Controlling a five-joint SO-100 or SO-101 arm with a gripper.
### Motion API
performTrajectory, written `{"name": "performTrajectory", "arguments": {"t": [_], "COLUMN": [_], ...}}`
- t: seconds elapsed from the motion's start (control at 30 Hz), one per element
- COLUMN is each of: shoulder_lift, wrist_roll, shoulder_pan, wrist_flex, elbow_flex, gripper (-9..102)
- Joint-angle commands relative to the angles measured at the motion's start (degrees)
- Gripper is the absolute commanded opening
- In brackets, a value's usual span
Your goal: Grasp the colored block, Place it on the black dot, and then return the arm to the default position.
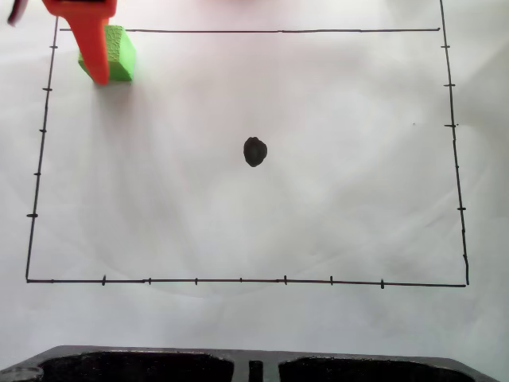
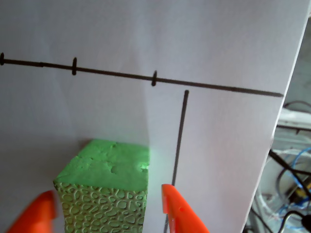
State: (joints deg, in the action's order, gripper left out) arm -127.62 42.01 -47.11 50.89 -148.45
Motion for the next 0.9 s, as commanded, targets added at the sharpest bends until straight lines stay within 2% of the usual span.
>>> {"name": "performTrajectory", "arguments": {"t": [0.0, 0.4, 0.57, 0.7, 0.87], "shoulder_lift": [0.7, 1.3, -0.2, -0.1, 2.5], "wrist_roll": [-0.8, -4.9, -5.8, -12.4, -22.9], "shoulder_pan": [0.8, 1.0, 0.8, 3.6, 12.4], "wrist_flex": [0.0, -3.4, 1.1, 7.1, 14.8], "elbow_flex": [0.3, 0.8, 3.0, 9.1, 17.8], "gripper": [24, 15, 14, 13, 13]}}
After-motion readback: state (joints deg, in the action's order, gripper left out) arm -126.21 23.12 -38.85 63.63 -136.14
